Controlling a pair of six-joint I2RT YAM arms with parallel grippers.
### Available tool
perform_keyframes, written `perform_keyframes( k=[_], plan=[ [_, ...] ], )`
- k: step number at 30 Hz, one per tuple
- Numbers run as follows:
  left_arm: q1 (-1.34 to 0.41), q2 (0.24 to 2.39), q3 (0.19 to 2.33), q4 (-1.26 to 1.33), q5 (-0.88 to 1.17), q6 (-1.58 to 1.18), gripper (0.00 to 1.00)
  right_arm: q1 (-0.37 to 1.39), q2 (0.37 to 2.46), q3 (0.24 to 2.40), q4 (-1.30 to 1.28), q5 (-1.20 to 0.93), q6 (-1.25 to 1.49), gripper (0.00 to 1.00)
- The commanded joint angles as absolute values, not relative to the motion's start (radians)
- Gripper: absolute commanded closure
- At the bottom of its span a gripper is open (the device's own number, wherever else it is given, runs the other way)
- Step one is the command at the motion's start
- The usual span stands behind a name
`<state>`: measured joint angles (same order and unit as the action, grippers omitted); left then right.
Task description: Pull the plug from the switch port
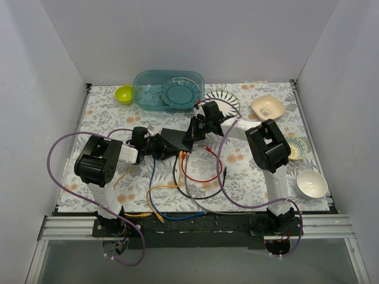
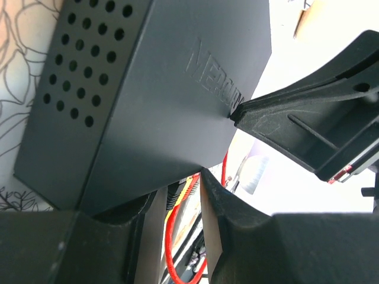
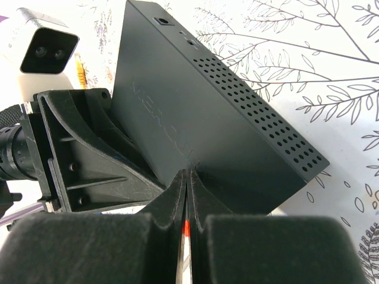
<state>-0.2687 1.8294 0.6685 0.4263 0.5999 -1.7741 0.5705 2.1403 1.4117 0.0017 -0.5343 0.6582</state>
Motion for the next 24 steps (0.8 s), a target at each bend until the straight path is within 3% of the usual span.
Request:
perform_keyframes(
  k=[1, 8, 12, 21, 24],
  plan=[
    [-0.284, 1.871, 0.612, 0.411, 0.577, -1.756, 0.84, 0.569, 2.183, 1.390, -0.066, -0.491, 0.626, 0.94],
    [-0.285, 1.878, 0.600, 0.422, 0.583, -1.720, 0.88, 0.565, 2.183, 1.388, -0.071, -0.486, 0.620, 0.95],
    [-0.284, 1.891, 0.614, 0.405, 0.574, -1.720, 1.00, 0.565, 2.180, 1.385, -0.074, -0.485, 0.620, 0.95],
    [-0.282, 1.878, 0.620, 0.365, 0.568, -1.668, 1.00, 0.565, 2.178, 1.387, -0.078, -0.482, 0.618, 0.95],
    [-0.282, 1.871, 0.620, 0.353, 0.581, -1.629, 0.91, 0.563, 2.178, 1.387, -0.078, -0.482, 0.617, 0.95]
  ],
)
